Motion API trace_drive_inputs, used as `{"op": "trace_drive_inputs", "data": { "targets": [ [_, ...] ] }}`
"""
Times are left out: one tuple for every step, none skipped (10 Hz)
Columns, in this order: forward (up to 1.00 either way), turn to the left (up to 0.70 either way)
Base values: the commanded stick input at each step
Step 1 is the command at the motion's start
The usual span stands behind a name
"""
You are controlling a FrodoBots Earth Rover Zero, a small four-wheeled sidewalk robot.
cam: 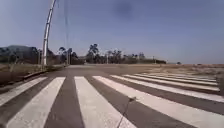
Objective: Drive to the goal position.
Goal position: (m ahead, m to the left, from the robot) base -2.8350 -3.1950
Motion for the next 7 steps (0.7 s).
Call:
{"op": "trace_drive_inputs", "data": {
  "targets": [
    [0.00,-0.45],
    [0.00,-0.45],
    [0.00,-0.45],
    [0.00,-0.45],
    [0.00,-0.45],
    [0.00,-0.45],
    [0.00,-0.45]
  ]
}}
